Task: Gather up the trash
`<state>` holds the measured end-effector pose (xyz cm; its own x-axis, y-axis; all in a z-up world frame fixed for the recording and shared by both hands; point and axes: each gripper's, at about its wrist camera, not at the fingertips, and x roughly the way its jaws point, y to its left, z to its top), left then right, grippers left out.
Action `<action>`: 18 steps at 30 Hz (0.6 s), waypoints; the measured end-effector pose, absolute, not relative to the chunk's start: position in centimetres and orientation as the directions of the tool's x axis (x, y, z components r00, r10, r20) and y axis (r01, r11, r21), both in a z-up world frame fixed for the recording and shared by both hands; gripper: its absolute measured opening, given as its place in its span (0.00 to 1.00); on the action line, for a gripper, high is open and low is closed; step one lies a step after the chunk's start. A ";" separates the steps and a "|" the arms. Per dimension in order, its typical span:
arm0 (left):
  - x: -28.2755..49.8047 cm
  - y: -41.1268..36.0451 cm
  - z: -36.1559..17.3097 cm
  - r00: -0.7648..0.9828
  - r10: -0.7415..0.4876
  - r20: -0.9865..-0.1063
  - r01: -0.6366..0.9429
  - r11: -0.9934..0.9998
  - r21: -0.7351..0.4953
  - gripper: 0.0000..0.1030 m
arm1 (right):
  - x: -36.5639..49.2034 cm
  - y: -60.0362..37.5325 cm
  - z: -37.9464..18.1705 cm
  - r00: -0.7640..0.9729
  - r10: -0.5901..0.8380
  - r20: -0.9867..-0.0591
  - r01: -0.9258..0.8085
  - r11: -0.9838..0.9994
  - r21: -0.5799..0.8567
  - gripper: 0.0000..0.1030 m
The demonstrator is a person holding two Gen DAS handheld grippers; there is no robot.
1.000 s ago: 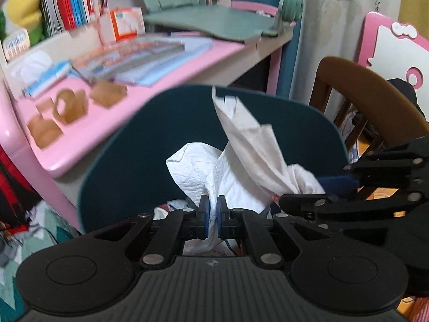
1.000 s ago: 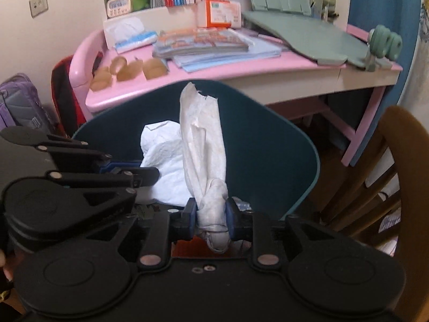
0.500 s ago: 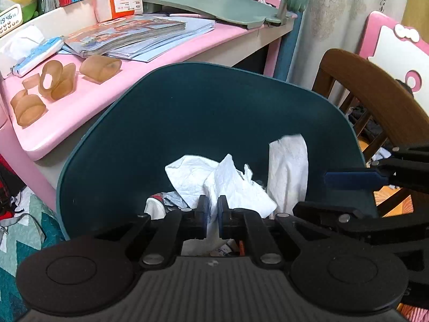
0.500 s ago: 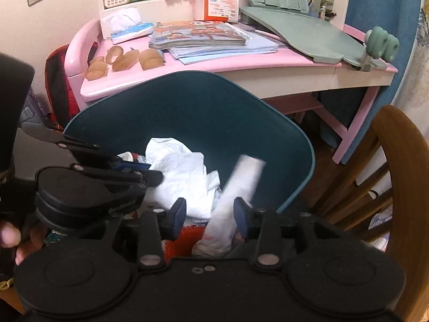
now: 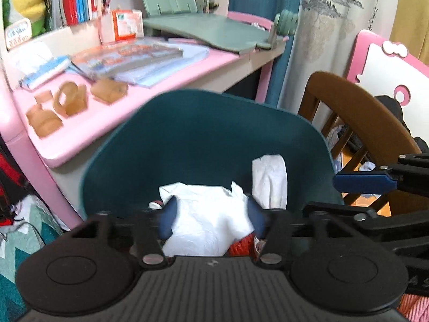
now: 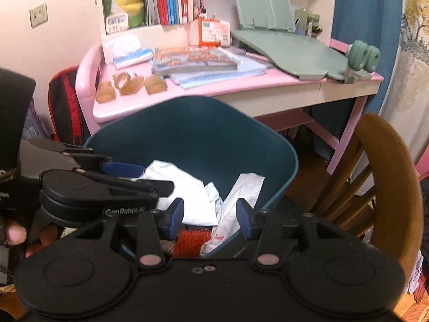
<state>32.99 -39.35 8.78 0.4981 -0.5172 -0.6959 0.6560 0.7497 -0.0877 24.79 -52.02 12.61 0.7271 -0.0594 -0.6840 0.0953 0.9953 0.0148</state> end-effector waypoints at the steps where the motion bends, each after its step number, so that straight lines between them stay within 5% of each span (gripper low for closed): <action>1: 32.8 -39.2 9.0 0.504 -0.520 -0.690 0.654 0.751 -0.088 0.64 | 24.4 -52.0 12.9 0.732 -0.058 -0.679 0.098 0.995 0.020 0.42; 18: 27.2 -33.7 13.3 0.576 -0.593 -0.562 0.675 0.733 -0.082 0.65 | 17.5 -48.6 16.3 0.862 -0.031 -0.506 0.063 0.997 0.045 0.46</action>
<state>27.16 -33.71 13.27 0.5763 -0.5932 -0.5622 0.6750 0.7333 -0.0817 17.54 -48.58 16.26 0.8620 -0.0310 -0.5059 0.0625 0.9970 0.0455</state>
